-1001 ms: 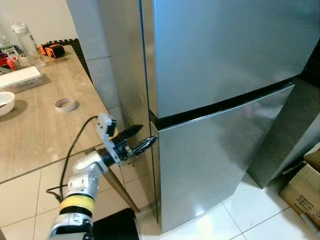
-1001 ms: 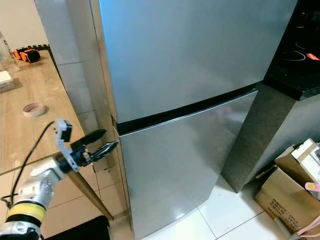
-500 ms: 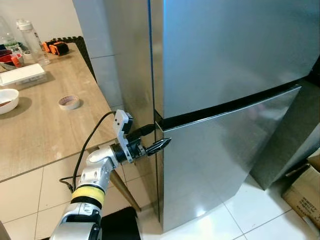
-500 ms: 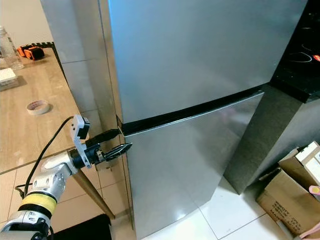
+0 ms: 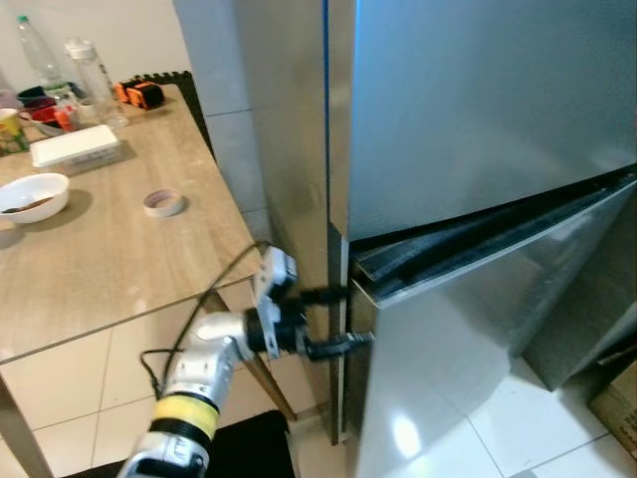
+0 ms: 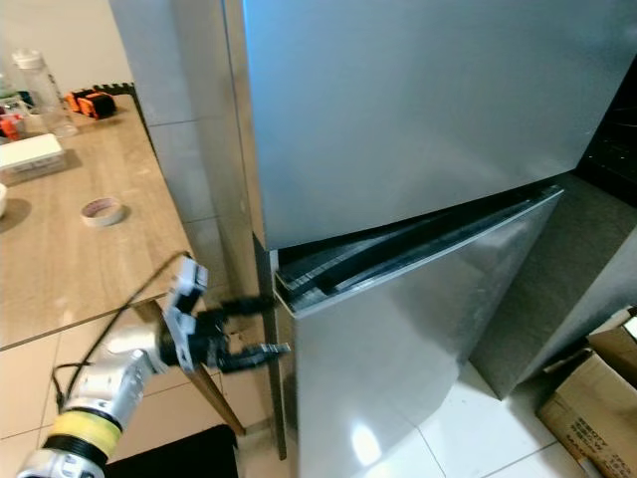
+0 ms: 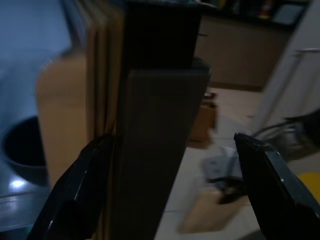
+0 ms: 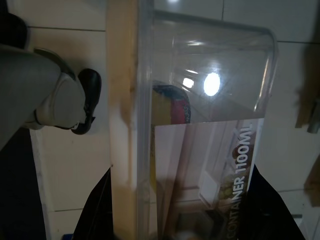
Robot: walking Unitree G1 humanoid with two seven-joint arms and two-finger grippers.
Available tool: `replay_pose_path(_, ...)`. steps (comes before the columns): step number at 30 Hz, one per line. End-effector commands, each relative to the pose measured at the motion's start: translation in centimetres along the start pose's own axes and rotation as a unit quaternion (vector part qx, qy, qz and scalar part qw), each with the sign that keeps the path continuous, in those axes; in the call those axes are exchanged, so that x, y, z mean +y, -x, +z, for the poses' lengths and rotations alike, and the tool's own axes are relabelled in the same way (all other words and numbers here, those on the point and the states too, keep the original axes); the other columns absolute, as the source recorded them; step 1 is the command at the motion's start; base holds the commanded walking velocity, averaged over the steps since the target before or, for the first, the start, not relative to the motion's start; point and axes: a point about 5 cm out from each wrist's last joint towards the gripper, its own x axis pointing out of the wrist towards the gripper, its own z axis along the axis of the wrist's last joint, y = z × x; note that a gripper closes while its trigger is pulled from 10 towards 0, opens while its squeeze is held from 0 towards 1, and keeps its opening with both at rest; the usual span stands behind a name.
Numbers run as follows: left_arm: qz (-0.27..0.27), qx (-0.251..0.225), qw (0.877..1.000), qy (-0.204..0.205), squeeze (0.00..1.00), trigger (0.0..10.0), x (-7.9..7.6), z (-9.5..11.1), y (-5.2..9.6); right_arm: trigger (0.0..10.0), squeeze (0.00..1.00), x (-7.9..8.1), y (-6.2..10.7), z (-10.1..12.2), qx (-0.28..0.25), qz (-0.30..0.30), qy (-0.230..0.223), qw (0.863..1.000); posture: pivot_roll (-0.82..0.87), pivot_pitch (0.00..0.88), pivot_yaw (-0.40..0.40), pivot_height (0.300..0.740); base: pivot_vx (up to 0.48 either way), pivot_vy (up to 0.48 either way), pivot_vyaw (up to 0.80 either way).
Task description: Restocking fridge
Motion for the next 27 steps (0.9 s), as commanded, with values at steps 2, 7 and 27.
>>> replay_pose_path(2, -0.033, -0.002, 0.999, 0.007, 0.00, 10.0, -0.8, -0.1, -1.6, 10.0, 0.00, 0.2, 0.1, -0.6, 0.007, -0.002, -0.006, 1.000, -0.15, 0.002, 0.011, 0.740, 0.000, 0.000, 0.00)
replay_pose_path(7, 0.007, -0.006, 0.999, 0.054, 0.00, 10.0, -1.7, -1.7, 0.4, 10.0, 0.00, 0.6, 0.0, -0.7, 0.010, 0.002, -0.006, 1.000, -0.14, 0.000, 0.013, 0.740, 0.000, 0.000, 0.00)
replay_pose_path(27, 0.602, 0.138, 0.685, 0.385, 0.00, 10.0, -11.7, -19.7, 16.0, 10.0, 0.00, 1.5, -0.4, 0.4, 0.015, 0.009, -0.008, 1.000, -0.09, 0.000, -0.002, 0.740, 0.000, 0.000, 0.00)
